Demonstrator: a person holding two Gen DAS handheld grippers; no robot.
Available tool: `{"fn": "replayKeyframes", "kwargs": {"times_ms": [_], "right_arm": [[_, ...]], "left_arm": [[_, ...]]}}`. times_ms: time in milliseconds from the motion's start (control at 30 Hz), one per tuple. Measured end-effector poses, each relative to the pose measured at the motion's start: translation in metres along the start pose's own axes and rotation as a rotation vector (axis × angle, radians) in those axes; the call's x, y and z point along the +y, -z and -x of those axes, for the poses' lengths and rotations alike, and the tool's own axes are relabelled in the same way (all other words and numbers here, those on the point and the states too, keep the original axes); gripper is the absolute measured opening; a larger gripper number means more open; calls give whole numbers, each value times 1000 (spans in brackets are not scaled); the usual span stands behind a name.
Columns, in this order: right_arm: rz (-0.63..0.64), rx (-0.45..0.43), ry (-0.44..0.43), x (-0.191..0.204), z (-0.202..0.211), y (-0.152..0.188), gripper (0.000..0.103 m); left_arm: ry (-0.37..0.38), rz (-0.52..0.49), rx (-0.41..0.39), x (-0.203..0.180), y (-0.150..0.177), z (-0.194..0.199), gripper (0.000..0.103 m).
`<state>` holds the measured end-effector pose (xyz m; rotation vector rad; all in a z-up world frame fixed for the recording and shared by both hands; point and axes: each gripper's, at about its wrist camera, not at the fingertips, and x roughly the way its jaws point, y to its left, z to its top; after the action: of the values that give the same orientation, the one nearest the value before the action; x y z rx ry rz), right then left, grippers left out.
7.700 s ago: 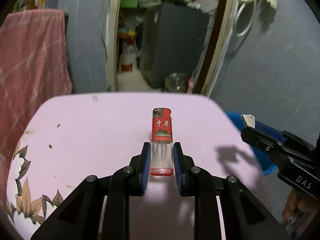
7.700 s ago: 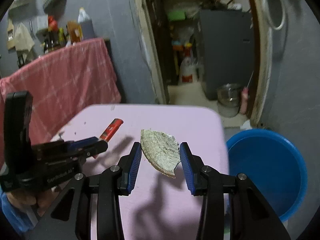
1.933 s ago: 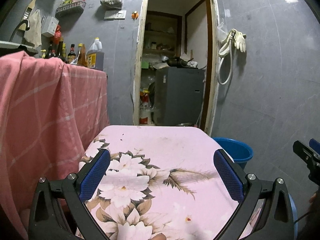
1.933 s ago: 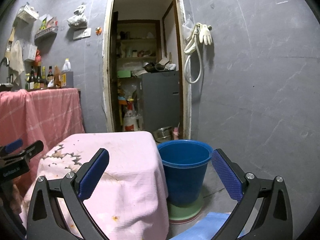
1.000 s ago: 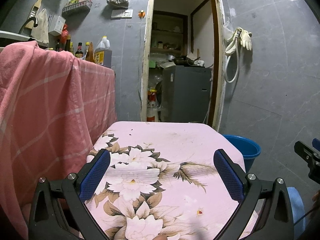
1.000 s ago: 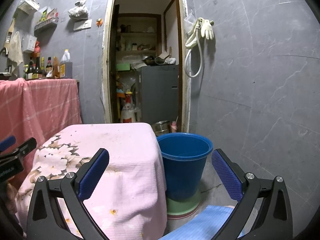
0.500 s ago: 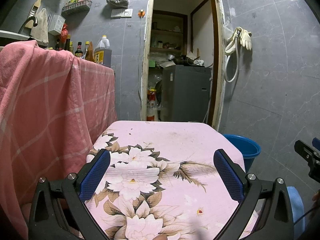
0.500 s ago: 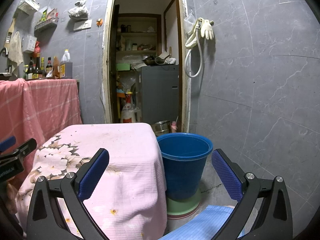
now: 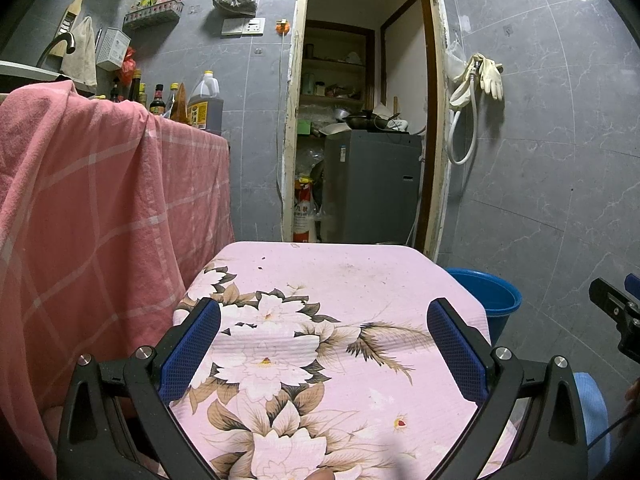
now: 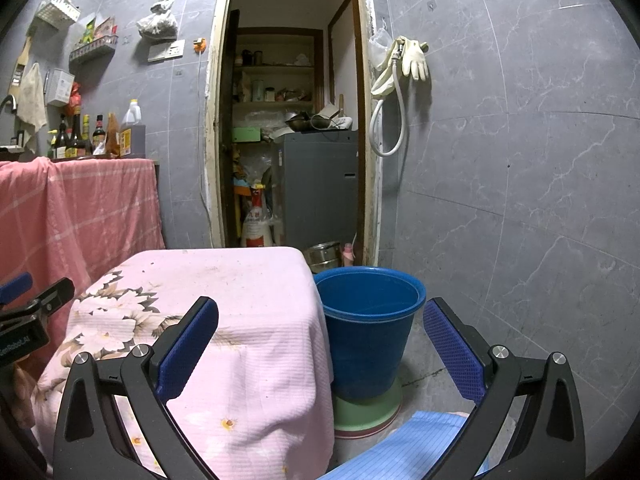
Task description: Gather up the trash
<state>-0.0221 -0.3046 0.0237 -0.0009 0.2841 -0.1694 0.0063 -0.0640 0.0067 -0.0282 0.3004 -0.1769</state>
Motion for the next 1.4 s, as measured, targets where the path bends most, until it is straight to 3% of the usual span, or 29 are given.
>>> {"fn": "replayKeyframes", "kwargs": {"times_ms": [1400], "right_arm": [[-2, 1, 0, 0, 0, 0, 103]], "left_arm": [[-3, 1, 4, 2, 2, 1, 101]]}}
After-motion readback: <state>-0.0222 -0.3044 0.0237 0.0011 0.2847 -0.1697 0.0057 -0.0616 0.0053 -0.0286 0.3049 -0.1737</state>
